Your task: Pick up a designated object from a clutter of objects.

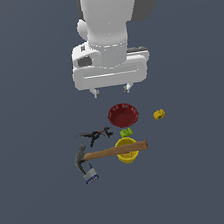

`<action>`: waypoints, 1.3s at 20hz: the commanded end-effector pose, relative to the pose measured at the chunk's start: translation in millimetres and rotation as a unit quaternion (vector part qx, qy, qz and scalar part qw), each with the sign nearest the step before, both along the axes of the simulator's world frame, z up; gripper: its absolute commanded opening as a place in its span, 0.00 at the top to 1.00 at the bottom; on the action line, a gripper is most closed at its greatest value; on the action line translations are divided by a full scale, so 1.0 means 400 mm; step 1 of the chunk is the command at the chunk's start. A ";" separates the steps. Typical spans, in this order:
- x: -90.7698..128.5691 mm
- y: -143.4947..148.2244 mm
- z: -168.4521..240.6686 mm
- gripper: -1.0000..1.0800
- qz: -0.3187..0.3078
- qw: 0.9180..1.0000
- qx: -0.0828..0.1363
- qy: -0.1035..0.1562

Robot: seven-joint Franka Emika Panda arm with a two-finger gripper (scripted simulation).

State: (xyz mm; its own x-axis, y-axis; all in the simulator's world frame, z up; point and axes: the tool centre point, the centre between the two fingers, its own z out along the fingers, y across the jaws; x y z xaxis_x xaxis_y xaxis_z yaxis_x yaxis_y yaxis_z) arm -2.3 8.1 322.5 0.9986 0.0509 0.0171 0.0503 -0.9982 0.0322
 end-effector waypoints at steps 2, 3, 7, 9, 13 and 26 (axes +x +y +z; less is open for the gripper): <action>0.000 -0.002 0.000 0.04 0.000 1.000 0.000 0.000; 0.000 -0.007 -0.001 0.04 -0.002 1.000 -0.001 0.001; -0.001 -0.054 -0.004 0.04 -0.013 1.000 -0.007 0.007; -0.002 -0.071 -0.003 0.04 -0.016 1.000 -0.010 0.010; -0.002 -0.073 -0.001 0.04 -0.015 1.000 -0.010 0.010; 0.019 -0.104 -0.121 0.04 -0.104 0.995 0.004 0.008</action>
